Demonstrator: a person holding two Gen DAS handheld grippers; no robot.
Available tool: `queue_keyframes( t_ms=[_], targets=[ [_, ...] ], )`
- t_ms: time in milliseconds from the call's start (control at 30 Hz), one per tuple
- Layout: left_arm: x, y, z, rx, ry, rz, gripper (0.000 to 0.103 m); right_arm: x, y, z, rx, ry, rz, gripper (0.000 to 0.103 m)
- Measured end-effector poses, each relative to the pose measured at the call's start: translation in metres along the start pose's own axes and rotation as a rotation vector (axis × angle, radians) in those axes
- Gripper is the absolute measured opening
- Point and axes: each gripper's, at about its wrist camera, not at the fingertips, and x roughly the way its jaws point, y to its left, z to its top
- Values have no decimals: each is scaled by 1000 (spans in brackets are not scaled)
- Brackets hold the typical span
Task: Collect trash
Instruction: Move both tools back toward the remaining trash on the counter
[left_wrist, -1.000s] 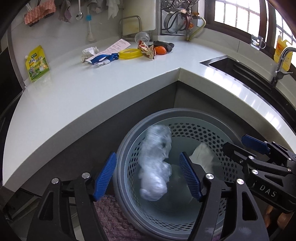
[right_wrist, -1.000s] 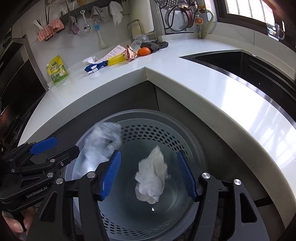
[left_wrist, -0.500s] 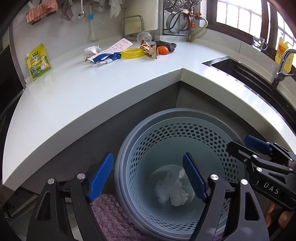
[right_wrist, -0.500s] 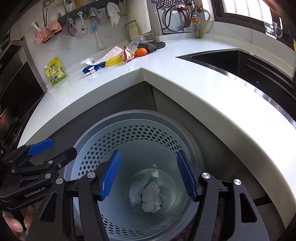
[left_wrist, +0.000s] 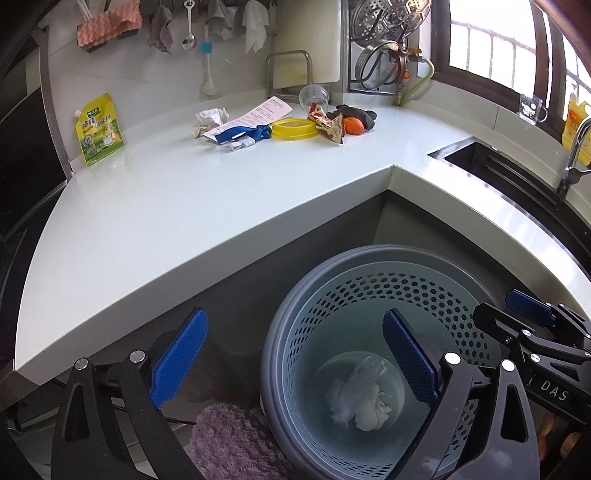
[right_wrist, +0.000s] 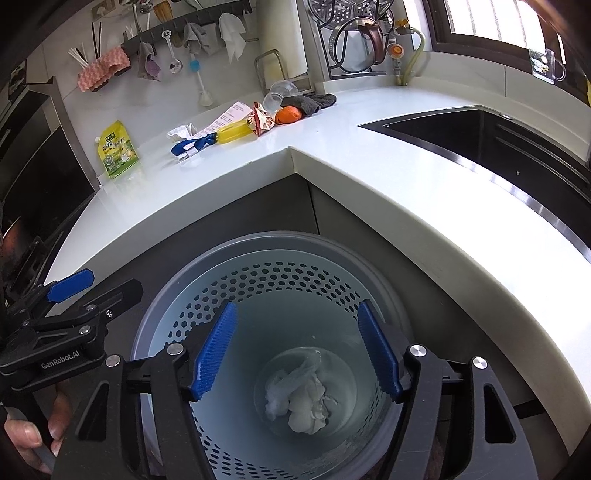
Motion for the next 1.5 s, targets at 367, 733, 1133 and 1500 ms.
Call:
queue_keyframes(
  t_ms=[367,733,1133,1500],
  targets=[
    [8,27,46,-50,-68,42,97,12,1,43,-33,-44,6,69],
    [42,56,113,-93,-103,93,97,38,-5,112,-31,-81,-3,70],
    [84,77,144,-109,-81,140,97,97,16,162,-63,-38,37,72],
    [108,88,160,-132,-49,135,97,146,42,207,-80,-8,62,72]
  ],
)
